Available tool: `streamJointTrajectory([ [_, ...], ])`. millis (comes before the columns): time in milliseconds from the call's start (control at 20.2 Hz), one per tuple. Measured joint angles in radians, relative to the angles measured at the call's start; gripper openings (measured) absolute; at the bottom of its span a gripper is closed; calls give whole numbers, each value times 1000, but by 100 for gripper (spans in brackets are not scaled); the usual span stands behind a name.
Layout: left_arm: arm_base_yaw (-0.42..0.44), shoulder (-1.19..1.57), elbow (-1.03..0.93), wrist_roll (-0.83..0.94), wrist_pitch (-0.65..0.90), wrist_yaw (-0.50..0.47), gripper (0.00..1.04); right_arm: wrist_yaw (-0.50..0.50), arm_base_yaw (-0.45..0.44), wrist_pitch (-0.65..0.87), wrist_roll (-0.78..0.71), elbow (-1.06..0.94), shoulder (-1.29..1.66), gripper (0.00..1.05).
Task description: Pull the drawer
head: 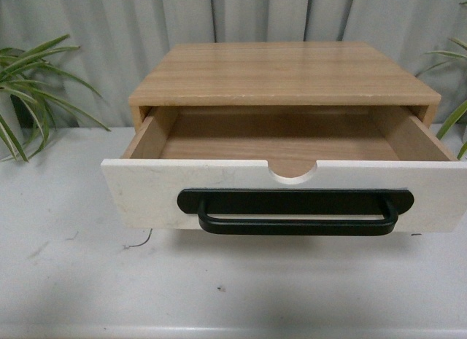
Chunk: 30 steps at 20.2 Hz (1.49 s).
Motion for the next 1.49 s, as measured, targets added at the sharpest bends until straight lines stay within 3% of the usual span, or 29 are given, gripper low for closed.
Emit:
streamJointTrajectory([
  [99, 0, -147, 1, 0, -189, 0, 2, 0, 0, -38, 0, 0, -33, 2],
  [446, 0, -161, 1, 0, -174, -1, 2, 0, 0, -251, 0, 1, -193, 2],
  [1041, 0, -161, 1, 0, -178, 0, 2, 0, 0, -246, 0, 1, -234, 2],
  [1090, 0, -161, 1, 0, -178, 0, 6, 0, 0, -246, 0, 1, -234, 8],
  [1140, 0, -161, 1, 0, -178, 0, 17, 0, 0, -245, 0, 1, -234, 19],
  [1437, 0, -161, 1, 0, -178, 0, 89, 0, 0, -246, 0, 1, -234, 92],
  [1486, 0, -161, 1, 0, -178, 0, 100, 0, 0, -246, 0, 1, -234, 100],
])
